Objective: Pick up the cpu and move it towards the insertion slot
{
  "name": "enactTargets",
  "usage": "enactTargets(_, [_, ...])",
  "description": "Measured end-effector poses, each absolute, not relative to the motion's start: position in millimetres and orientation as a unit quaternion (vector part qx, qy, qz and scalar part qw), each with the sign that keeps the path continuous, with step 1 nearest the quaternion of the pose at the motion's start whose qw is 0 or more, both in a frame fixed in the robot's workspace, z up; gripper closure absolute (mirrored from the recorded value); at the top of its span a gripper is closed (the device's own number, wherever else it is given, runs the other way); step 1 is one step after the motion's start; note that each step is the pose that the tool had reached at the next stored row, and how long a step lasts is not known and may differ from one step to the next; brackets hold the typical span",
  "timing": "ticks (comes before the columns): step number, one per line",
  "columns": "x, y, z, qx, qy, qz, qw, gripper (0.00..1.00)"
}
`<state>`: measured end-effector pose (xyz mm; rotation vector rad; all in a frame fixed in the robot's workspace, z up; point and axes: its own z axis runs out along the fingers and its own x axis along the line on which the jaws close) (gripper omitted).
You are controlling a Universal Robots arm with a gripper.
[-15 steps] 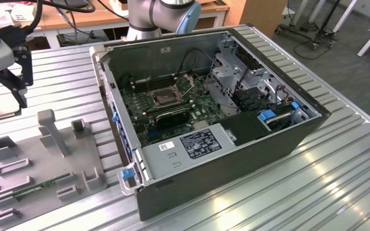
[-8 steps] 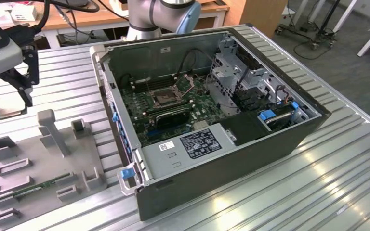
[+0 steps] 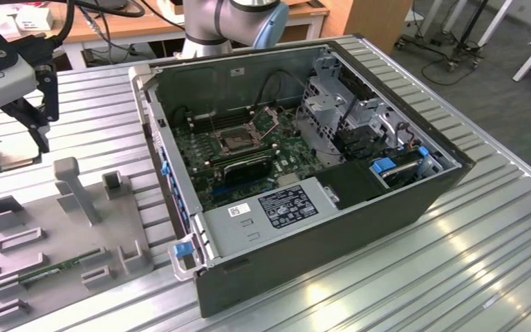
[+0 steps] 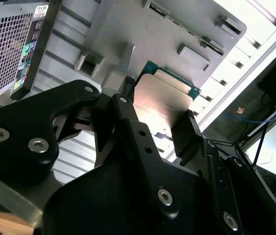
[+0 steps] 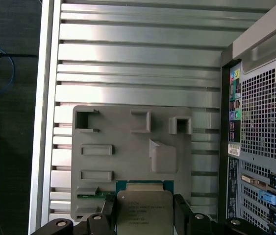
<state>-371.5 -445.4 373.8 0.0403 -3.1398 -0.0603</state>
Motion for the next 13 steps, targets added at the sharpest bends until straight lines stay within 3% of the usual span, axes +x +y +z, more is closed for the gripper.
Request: enactTargets(13, [-365.1, -445.4, 373.9, 0.013, -1.000, -0.019, 0.001, 0.45])
